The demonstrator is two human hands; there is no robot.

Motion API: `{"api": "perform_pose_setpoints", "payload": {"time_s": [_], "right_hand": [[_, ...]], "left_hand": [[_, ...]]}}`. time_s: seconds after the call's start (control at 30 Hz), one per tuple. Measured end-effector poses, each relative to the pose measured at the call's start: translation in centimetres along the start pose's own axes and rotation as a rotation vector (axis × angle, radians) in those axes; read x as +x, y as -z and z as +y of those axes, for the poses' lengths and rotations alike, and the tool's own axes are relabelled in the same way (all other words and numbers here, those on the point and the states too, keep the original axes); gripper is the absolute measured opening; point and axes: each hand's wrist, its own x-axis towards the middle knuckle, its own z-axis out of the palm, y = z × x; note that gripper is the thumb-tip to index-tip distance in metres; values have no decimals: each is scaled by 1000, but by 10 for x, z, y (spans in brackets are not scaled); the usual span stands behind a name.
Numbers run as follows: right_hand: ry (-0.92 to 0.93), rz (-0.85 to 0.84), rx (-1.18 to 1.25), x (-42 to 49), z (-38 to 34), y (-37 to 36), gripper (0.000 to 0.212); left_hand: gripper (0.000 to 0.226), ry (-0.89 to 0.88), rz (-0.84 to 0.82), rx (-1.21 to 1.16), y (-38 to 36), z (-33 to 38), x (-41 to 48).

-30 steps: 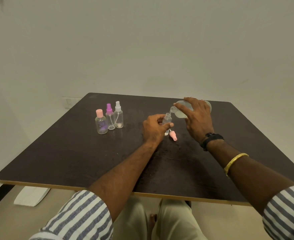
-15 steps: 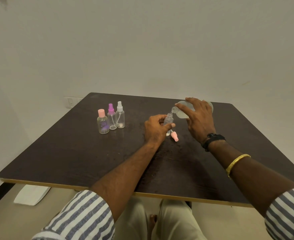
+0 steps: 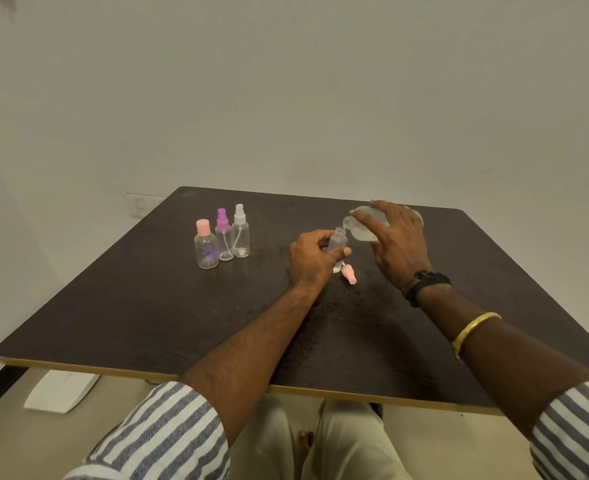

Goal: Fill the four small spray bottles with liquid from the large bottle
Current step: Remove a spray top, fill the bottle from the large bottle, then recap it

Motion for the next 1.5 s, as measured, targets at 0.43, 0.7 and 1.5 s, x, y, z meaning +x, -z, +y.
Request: {"api": "perform_pose_setpoints", "payload": {"time_s": [0.43, 0.7, 1.5], "right_hand": [[-197, -32, 283, -1, 2, -3, 69], [-378, -9, 456, 5, 2, -10, 71], [-585, 21, 353, 6, 6, -10, 100]], "left_hand": [[40, 16, 30, -7, 5, -4, 7], [42, 32, 45, 12, 9, -10, 8], [42, 35, 36, 24, 13, -11, 8]]}}
